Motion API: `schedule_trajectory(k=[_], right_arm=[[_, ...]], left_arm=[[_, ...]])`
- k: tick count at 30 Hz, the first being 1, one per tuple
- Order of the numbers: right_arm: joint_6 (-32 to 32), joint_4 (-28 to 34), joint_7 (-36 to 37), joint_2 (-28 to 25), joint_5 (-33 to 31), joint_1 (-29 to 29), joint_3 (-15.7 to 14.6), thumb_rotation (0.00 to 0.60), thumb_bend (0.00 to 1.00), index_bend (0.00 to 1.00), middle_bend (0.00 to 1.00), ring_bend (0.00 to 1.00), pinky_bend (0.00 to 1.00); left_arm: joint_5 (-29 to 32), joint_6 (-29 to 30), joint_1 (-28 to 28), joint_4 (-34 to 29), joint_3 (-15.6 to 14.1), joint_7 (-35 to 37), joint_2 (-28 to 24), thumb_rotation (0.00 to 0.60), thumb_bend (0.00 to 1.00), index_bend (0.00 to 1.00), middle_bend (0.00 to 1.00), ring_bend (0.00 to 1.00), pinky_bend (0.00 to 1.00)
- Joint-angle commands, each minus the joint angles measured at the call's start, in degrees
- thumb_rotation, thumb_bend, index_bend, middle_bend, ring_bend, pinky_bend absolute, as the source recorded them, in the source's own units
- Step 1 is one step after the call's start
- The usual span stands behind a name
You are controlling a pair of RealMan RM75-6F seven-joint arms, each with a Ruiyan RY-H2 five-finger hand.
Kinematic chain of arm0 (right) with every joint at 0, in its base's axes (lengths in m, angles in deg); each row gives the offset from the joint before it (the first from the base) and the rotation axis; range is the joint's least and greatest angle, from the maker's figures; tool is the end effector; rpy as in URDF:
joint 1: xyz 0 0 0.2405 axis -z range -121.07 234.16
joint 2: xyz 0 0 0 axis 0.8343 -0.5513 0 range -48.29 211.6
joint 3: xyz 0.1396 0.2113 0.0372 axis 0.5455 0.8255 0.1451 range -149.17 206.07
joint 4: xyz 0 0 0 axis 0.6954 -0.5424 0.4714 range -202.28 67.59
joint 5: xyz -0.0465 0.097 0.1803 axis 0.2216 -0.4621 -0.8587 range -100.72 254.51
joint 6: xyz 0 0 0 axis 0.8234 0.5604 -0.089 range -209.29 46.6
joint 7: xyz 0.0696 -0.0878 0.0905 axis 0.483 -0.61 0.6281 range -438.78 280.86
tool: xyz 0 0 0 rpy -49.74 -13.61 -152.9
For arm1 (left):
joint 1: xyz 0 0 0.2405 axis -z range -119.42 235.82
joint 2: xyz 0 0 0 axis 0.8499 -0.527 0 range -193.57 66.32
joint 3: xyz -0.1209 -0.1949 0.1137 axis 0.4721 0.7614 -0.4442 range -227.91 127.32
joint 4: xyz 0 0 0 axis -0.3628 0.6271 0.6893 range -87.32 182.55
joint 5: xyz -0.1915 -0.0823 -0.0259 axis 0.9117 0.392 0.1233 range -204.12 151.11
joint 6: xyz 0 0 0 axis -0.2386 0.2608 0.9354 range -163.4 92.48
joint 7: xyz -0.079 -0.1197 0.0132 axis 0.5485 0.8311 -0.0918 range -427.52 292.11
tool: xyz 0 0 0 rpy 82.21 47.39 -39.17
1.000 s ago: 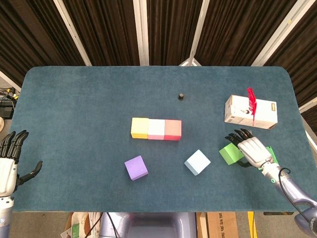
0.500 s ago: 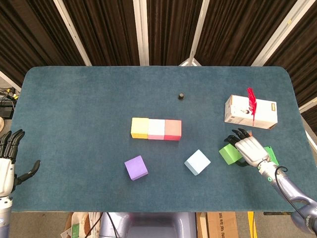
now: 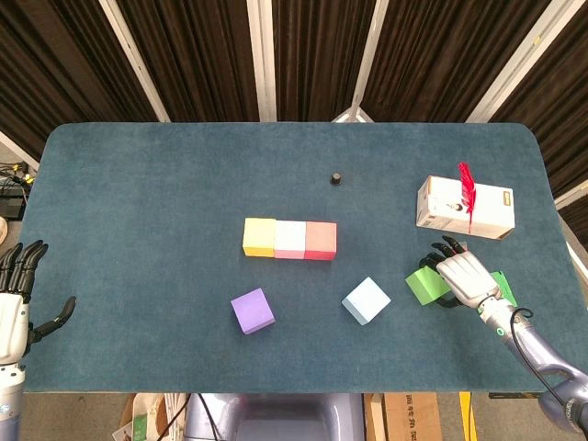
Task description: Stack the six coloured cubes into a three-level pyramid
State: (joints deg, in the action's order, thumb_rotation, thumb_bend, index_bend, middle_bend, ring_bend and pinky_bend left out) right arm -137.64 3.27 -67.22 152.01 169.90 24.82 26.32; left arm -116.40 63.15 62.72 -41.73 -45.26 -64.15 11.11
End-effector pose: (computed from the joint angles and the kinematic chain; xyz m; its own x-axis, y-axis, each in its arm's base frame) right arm -0.2999 -0.3139 0.0934 0.6217 -0.3018 0.7228 -0.7690 -0.4104 0.4901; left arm -0.2820 0.1813 0.1394 0.1876 -0.2513 0.9496 0.9724 -0.0888 -0.2156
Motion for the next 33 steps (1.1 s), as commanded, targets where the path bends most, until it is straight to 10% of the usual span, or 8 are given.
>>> schedule_trajectory(k=[1,9,17,24,33], right_arm=[[0.0,0.0,0.0,0.1,0.1,-0.2,-0.1,0.600,0.24,0.39,0.38,0.16,0.00],[-0.5,4.8,-1.9,-3.0,-0.7,-1.0,1.1,0.600,0.24,0.43,0.41,0.18,0.00],[8.4,22.9,-8.2,-14.8,-9.5,-4.8,4.6,0.600,0.26,0.46,0.44,0.21,0.00],[15.8,36.7,-20.2,-21.4,-33.0,-10.8,8.5,0.600,0.27,0.46,0.44,0.22,0.00],[2.9,42.7,-40.5,-13.4,-63.9,-21.3,7.5,0.600,0.30,0.46,0.44,0.24,0.00]], left_arm=[[-0.1,0.0,-0.1,0.0,0.0,-0.1,0.0,0.600,0.36,0.11,0.08,0.00,0.00],[-0.4,0.1,-0.1,0.6,0.4,-0.8,0.1,0.600,0.36,0.11,0.08,0.00,0.00],[-0.5,2.0,-0.4,2.9,1.8,-3.3,1.6,0.600,0.36,0.11,0.08,0.00,0.00],[-0.2,2.1,-0.5,3.2,2.3,-2.9,1.7,0.600,0.36,0.11,0.08,0.00,0.00],[0.2,2.2,-0.9,2.7,2.7,-1.9,0.6,0.600,0.36,0.11,0.08,0.00,0.00]])
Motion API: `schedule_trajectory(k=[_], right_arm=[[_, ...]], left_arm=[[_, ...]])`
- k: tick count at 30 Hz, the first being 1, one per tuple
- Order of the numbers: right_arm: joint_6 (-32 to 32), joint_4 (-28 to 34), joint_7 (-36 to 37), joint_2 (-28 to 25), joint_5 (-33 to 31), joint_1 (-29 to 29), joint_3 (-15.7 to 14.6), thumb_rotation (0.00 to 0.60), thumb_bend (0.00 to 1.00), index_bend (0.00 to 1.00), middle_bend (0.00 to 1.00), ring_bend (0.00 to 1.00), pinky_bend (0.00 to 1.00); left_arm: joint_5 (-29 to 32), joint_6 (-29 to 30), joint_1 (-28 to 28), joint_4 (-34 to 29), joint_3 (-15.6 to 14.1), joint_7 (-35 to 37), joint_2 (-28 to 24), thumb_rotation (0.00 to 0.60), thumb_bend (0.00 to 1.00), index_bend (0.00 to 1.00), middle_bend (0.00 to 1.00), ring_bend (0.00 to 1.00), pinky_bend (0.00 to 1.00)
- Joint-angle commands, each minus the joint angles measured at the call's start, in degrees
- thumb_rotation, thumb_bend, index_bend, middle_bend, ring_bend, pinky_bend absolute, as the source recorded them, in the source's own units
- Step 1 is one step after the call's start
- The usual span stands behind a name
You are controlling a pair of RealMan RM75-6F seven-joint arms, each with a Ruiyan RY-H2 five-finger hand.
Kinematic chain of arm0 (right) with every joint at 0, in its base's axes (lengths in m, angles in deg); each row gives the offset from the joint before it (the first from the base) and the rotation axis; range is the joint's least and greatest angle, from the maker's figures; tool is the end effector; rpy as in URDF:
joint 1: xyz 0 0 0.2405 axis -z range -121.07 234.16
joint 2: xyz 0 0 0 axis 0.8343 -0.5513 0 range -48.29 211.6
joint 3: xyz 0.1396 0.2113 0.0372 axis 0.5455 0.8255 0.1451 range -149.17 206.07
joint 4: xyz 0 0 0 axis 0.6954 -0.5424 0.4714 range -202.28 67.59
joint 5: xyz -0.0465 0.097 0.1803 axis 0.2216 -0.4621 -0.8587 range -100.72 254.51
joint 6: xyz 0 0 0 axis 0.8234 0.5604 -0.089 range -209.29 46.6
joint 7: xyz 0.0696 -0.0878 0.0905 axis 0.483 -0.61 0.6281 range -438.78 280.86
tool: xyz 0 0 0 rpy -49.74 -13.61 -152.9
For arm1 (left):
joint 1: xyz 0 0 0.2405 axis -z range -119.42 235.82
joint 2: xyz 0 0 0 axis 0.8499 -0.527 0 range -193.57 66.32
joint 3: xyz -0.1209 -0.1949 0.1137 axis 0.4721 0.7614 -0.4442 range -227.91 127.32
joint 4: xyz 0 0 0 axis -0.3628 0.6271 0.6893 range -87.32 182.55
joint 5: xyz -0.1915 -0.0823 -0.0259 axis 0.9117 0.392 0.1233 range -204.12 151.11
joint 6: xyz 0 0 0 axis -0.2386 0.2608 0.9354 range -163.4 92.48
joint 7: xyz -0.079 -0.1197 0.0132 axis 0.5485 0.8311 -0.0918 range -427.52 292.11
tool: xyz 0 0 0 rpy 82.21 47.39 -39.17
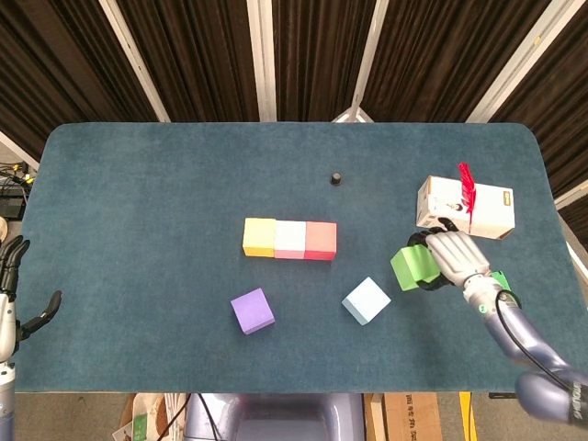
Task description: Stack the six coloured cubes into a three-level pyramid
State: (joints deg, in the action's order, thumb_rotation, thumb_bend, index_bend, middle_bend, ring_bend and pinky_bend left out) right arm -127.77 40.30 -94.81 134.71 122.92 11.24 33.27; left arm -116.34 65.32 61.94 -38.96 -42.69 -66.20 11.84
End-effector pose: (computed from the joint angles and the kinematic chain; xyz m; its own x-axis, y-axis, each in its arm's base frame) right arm -0.1886 -0.3349 0.1324 0.4471 -0.4231 0.7881 -0.8927 -0.1550 0.4232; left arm -0.2882 0.1837 0.1503 0.2488 -0.3323 0.9098 0.9570 -0.0601 -0.2837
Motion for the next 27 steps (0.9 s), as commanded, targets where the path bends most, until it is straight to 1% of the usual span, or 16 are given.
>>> schedule_trajectory(k=[1,5,8,11,14,17,22,27], right_arm=[[-8.1,5.7,-13.9,4.7,-18.6,-8.4,0.8,0.600,0.30,0.46,0.45,0.24,0.00],[-12.7,5.8,-18.7,7.8,-26.1,-12.0,1.7,0.600,0.30,0.46,0.45,0.25,0.00],[-16.6,6.3,-22.6,10.2,-33.3,-15.5,3.4,0.600,0.30,0.46,0.45,0.25,0.00],[-19.5,6.3,-25.5,12.2,-38.6,-18.5,5.4,0.600,0.30,0.46,0.45,0.26,0.00],[-23.6,6.7,-28.2,14.7,-44.6,-21.7,8.0,0.600,0.30,0.46,0.45,0.26,0.00],[-27.0,6.4,-30.5,16.5,-49.1,-24.4,10.5,0.600,0.30,0.46,0.45,0.26,0.00],[-33.7,5.1,-34.6,19.4,-57.8,-29.0,15.8,0.600,0.30,0.46,0.45,0.26,0.00],[-37.3,2.9,-38.0,21.4,-65.0,-32.0,20.2,0.600,0.31,0.46,0.46,0.26,0.00]], left_arm=[[0.2,0.1,-0.1,-0.1,0.2,0.1,-0.2,0.600,0.36,0.11,0.08,0.00,0.00],[0.4,0.7,-0.3,-0.1,0.7,-0.1,-0.2,0.600,0.36,0.11,0.08,0.00,0.00],[0.7,0.8,-0.3,0.3,1.0,-0.6,0.0,0.600,0.36,0.11,0.08,0.00,0.00],[1.0,0.4,-0.2,0.5,1.2,-0.9,0.1,0.600,0.36,0.11,0.08,0.00,0.00],[1.4,0.1,-0.1,0.7,1.4,-0.9,0.2,0.600,0.36,0.11,0.08,0.00,0.00],[1.7,-0.2,0.0,0.8,1.5,-0.7,0.0,0.600,0.36,0.11,0.08,0.00,0.00],[2.3,-0.8,0.1,1.1,1.9,-0.5,-0.2,0.600,0.36,0.11,0.08,0.00,0.00],[3.1,-1.4,0.2,1.1,2.2,-0.7,-0.5,0.600,0.36,0.11,0.08,0.00,0.00]])
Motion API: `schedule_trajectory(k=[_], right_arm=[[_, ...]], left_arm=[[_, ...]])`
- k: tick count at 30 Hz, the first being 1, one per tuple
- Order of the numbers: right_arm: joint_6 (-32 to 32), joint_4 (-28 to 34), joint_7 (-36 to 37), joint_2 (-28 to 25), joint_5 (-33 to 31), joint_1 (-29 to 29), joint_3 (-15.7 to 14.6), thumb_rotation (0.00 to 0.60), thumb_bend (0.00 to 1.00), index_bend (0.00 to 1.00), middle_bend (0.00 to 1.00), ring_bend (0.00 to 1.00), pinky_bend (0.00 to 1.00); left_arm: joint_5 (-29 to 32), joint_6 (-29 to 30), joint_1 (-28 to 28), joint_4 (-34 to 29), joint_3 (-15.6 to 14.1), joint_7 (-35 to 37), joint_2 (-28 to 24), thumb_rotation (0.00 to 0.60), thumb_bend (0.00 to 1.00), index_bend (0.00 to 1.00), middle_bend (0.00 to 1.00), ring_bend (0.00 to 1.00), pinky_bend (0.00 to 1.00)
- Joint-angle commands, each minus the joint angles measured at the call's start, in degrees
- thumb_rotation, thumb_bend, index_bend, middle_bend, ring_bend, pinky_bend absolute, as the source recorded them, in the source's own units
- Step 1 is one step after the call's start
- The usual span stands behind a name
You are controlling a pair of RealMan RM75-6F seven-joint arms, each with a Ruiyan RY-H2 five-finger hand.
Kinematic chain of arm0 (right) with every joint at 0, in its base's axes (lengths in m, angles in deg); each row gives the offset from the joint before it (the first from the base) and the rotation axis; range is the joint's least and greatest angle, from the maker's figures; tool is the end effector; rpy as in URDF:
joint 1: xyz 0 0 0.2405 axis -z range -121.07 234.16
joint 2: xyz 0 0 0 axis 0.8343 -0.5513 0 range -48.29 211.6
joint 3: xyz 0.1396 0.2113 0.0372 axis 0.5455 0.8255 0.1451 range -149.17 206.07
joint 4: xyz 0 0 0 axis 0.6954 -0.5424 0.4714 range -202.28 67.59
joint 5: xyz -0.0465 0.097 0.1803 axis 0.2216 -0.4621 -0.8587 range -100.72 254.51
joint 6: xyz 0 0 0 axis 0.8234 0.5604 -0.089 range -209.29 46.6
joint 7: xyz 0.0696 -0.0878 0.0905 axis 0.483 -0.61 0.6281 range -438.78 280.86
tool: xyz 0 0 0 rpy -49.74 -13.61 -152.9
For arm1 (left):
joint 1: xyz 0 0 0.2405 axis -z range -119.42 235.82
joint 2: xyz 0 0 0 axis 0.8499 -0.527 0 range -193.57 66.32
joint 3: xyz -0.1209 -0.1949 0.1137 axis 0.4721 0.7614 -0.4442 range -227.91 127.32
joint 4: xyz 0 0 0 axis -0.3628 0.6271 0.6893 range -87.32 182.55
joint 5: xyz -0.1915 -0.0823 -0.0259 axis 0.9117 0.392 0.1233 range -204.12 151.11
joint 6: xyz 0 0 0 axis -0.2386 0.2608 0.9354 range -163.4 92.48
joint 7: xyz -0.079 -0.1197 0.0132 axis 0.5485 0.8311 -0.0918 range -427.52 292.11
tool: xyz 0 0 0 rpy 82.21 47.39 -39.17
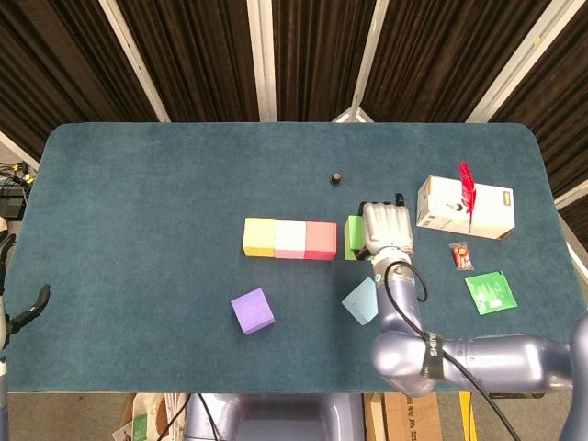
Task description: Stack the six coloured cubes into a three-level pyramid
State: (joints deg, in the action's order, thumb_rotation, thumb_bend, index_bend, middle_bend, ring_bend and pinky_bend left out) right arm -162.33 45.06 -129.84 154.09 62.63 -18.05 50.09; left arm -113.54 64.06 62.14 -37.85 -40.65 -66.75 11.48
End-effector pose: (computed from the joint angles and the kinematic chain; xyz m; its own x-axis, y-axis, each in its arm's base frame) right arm -0.0319 -0.3647 0.0801 0.4150 -0.3919 0.8211 -0.8620 0.1195 0.4927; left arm -0.2970 0.1918 0.1586 0.2863 -0.3490 0.8923 0.9514 -0.0067 -0.3079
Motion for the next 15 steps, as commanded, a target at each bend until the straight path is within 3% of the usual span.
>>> schedule_trajectory(k=[1,9,15], right_arm=[[-3.8,-2.8,-3.8,2.6,-5.8,-3.4,4.2,0.600,0.32,0.46,0.46,0.26,0.00],[-8.3,-7.9,-3.4,9.2,-6.2,-5.4,7.7,0.600,0.33,0.46,0.46,0.26,0.00],[-8.8,-10.8,-3.7,13.0,-2.5,-5.4,7.4,0.600,0.33,0.46,0.46,0.26,0.00]], left_arm=[[0.4,-0.3,0.1,0.1,0.2,-0.3,-0.1,0.600,0.36,0.11,0.08,0.00,0.00],[0.6,-0.8,0.1,-0.2,0.1,0.0,-0.5,0.600,0.36,0.11,0.08,0.00,0.00],[1.6,-1.1,-0.1,-0.4,0.6,0.4,-1.1,0.600,0.36,0.11,0.08,0.00,0.00]])
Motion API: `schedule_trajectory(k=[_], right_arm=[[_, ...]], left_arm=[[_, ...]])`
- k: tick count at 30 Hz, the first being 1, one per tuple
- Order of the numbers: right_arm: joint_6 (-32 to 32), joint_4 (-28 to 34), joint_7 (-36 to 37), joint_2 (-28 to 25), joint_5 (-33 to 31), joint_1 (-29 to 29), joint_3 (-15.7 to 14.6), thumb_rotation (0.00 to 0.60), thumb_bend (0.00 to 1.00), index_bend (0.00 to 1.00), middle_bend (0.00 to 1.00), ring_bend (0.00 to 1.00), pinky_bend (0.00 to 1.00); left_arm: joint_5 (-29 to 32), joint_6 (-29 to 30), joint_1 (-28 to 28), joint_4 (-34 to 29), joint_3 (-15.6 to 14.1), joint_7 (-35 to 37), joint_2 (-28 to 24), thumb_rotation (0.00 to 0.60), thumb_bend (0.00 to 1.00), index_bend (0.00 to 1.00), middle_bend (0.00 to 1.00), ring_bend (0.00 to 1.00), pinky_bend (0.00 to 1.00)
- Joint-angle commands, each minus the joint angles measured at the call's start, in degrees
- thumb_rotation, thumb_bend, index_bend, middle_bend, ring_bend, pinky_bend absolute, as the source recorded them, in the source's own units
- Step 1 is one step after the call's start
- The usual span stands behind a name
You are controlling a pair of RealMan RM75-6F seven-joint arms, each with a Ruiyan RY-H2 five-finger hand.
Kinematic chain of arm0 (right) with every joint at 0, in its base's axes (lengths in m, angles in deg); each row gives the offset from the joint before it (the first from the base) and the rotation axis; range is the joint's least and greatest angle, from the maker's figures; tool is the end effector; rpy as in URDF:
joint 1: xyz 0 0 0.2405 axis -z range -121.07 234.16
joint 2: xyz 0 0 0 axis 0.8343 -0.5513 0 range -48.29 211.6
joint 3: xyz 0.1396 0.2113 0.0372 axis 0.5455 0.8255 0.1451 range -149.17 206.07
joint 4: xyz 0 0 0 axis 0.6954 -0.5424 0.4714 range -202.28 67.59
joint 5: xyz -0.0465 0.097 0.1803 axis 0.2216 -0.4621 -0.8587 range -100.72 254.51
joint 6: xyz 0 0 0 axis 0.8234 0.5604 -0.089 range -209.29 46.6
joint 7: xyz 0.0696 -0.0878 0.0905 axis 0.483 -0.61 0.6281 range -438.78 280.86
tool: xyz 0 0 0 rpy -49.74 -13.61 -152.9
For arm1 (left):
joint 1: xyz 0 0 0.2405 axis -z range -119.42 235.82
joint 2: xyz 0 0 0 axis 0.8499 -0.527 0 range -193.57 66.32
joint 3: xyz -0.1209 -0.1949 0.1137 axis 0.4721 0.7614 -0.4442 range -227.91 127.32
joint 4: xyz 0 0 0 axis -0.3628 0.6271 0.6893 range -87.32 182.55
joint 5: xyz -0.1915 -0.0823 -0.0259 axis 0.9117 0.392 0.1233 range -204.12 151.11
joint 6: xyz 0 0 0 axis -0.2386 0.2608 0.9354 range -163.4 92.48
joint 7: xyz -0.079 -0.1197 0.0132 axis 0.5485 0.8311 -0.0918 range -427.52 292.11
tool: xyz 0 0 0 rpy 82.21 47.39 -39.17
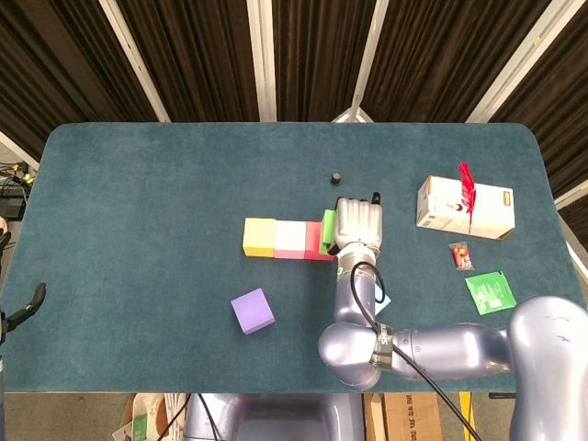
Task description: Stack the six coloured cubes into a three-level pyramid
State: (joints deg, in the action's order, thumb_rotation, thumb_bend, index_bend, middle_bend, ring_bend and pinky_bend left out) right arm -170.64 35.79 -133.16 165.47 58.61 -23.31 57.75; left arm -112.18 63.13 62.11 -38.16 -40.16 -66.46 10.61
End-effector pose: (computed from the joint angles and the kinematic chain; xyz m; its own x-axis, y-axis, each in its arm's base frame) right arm 0.0115 -0.3716 0.0496 0.3611 -0.3661 0.8577 -0.8730 0.1906 0.4489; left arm -0.3008 0.1938 0.1634 0.2941 -0.3427 0.8922 0.9514 0.0153 -0.3077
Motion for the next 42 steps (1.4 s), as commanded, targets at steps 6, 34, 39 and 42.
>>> schedule_trajectory(k=[6,34,39,42], right_arm=[[0.8,-4.5,-0.5,4.9,3.8,0.4,0.6,0.600,0.33,0.46,0.46,0.26,0.00],[7.5,-12.4,-3.7,11.5,11.1,2.0,3.5,0.600,0.33,0.46,0.46,0.26,0.00],[8.3,-13.7,-4.3,12.2,11.3,2.3,4.0,0.600,0.33,0.46,0.46,0.26,0.00],[8.8,-14.5,-4.4,12.5,11.7,2.5,4.2,0.600,0.33,0.46,0.46,0.26,0.00]], left_arm=[[0.6,-0.7,0.0,-0.4,0.1,0.3,-0.5,0.600,0.36,0.11,0.08,0.00,0.00],[2.5,-1.4,0.0,-0.8,1.0,-0.8,-0.6,0.600,0.36,0.11,0.07,0.00,0.00],[2.8,-1.3,0.0,-0.8,1.3,-0.9,-0.5,0.600,0.36,0.11,0.07,0.00,0.00],[2.9,-1.3,0.0,-0.8,1.3,-0.9,-0.5,0.600,0.36,0.11,0.07,0.00,0.00]])
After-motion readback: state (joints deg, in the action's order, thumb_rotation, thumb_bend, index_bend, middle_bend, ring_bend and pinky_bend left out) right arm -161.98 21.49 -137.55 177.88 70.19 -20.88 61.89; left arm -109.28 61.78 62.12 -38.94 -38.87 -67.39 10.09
